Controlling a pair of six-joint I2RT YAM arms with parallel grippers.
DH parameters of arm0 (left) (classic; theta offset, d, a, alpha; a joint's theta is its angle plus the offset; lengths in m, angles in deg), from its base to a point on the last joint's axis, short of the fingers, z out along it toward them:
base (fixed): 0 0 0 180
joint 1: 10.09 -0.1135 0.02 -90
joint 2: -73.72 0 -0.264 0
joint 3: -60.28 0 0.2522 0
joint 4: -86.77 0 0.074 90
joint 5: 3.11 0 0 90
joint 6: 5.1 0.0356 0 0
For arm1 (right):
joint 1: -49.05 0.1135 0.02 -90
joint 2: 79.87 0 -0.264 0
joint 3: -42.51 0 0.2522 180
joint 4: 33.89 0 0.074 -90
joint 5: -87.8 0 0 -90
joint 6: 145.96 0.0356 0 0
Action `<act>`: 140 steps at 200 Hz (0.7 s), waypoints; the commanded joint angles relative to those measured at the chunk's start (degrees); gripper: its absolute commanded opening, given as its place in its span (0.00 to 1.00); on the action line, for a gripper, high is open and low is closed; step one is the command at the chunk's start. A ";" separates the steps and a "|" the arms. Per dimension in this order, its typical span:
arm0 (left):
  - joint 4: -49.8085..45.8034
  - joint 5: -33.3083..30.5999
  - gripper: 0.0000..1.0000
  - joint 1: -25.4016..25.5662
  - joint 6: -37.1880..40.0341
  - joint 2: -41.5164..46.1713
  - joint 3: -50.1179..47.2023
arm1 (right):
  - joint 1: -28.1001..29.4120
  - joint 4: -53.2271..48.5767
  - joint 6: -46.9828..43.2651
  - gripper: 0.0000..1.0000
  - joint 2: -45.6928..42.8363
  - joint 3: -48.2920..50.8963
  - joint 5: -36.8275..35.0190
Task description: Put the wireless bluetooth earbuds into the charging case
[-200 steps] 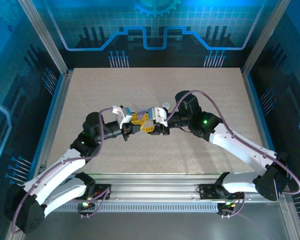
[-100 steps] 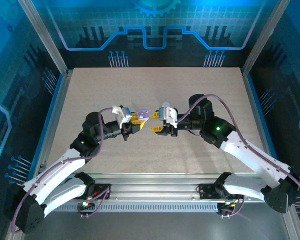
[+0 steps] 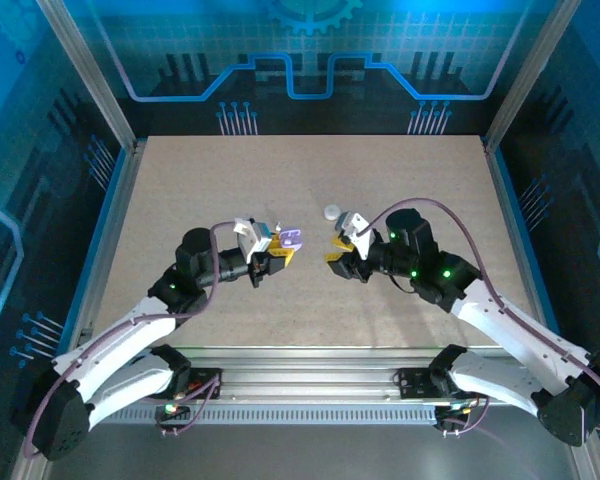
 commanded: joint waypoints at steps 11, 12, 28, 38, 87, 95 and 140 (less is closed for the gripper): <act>0.42 -0.53 0.15 1.11 2.11 -1.46 -0.56 | -2.89 -12.89 14.74 0.43 -0.24 -1.64 -14.08; 0.41 -0.62 0.15 1.14 2.09 -1.52 -0.55 | -3.06 -13.37 15.18 0.43 -0.20 -1.89 -14.30; 0.17 -0.96 0.15 1.50 2.45 -1.94 -0.55 | -7.13 -20.08 22.39 0.43 1.87 -4.35 -15.77; 0.01 -1.21 0.15 1.55 2.51 -2.11 -0.57 | -10.07 -22.96 25.76 0.43 3.50 -5.48 -13.67; -1.23 -3.65 0.15 1.91 3.80 -3.08 -0.27 | -19.43 -29.60 43.83 0.40 12.40 -7.17 -7.35; -1.48 -3.94 0.15 1.94 3.77 -3.24 -0.19 | -19.77 -29.39 46.57 0.40 13.56 -6.87 -6.73; -2.95 -6.20 0.15 1.90 3.38 -3.53 0.16 | -21.02 -31.32 62.40 0.44 19.92 -7.15 -8.40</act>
